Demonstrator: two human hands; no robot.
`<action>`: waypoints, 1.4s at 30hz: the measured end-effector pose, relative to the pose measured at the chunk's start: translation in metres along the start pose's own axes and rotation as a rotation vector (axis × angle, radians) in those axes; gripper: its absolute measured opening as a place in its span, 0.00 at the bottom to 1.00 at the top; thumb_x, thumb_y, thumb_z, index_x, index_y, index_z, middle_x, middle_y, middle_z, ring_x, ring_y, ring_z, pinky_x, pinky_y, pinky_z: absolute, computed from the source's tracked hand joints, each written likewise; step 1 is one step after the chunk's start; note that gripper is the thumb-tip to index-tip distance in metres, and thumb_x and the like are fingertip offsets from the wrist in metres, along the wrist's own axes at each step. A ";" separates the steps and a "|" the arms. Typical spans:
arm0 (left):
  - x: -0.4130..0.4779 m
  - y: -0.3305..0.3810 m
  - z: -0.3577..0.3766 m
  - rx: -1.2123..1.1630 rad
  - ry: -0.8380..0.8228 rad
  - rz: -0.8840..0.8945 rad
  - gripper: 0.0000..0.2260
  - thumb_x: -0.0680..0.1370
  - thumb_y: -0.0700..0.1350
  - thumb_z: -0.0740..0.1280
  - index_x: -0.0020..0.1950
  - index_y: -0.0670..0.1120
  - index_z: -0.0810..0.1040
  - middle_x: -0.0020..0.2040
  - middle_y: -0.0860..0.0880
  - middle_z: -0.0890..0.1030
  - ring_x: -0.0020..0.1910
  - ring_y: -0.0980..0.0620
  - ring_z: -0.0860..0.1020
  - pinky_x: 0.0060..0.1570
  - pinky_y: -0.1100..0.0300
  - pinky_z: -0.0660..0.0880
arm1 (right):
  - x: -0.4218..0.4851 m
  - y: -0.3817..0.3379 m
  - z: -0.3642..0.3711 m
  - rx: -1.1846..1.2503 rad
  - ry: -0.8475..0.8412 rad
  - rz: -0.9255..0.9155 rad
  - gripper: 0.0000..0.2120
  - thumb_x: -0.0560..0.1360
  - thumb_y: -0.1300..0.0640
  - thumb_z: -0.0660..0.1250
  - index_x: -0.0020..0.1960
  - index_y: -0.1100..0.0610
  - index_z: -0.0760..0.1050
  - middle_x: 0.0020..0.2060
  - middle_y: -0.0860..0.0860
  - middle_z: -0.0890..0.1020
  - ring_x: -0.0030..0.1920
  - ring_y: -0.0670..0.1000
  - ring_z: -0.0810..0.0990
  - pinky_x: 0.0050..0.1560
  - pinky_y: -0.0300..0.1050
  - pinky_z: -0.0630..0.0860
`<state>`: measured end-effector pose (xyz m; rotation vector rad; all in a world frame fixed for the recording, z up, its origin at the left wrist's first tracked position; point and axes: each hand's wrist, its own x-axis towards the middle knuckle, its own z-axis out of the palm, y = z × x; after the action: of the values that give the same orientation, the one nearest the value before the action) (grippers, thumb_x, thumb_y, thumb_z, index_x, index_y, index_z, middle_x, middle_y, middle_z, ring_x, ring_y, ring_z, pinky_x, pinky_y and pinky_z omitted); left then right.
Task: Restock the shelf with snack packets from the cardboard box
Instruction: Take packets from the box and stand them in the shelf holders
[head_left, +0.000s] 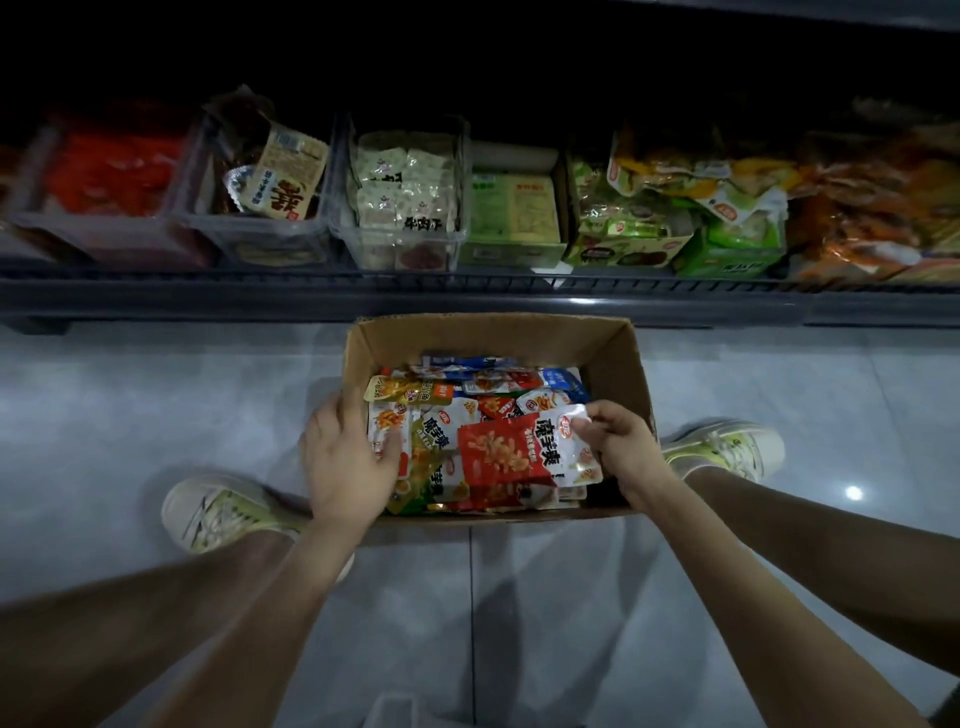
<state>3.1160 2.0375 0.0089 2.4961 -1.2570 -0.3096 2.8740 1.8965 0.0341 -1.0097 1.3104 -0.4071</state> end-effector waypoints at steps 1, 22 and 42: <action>0.001 0.012 -0.009 -0.014 0.028 0.087 0.27 0.76 0.57 0.62 0.68 0.40 0.71 0.62 0.38 0.75 0.61 0.38 0.73 0.59 0.45 0.70 | -0.003 -0.006 0.000 0.014 -0.070 0.006 0.05 0.78 0.65 0.64 0.43 0.62 0.75 0.36 0.56 0.84 0.37 0.54 0.83 0.34 0.45 0.80; 0.012 0.043 -0.058 -0.694 -0.775 -0.134 0.10 0.75 0.46 0.69 0.55 0.50 0.75 0.50 0.50 0.83 0.45 0.52 0.83 0.48 0.56 0.79 | 0.001 -0.023 0.036 0.180 -0.301 0.097 0.08 0.76 0.62 0.66 0.53 0.63 0.79 0.45 0.57 0.84 0.44 0.54 0.83 0.41 0.44 0.81; 0.028 0.020 -0.029 -0.828 -0.329 -0.496 0.10 0.75 0.43 0.71 0.52 0.51 0.73 0.51 0.51 0.81 0.49 0.48 0.82 0.52 0.45 0.79 | 0.068 0.080 0.026 -0.637 -0.008 0.375 0.19 0.72 0.59 0.72 0.61 0.59 0.72 0.56 0.55 0.78 0.58 0.56 0.78 0.59 0.54 0.77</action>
<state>3.1278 2.0092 0.0421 1.9953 -0.4057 -1.1320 2.8936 1.8986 -0.0722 -1.2411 1.6247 0.3241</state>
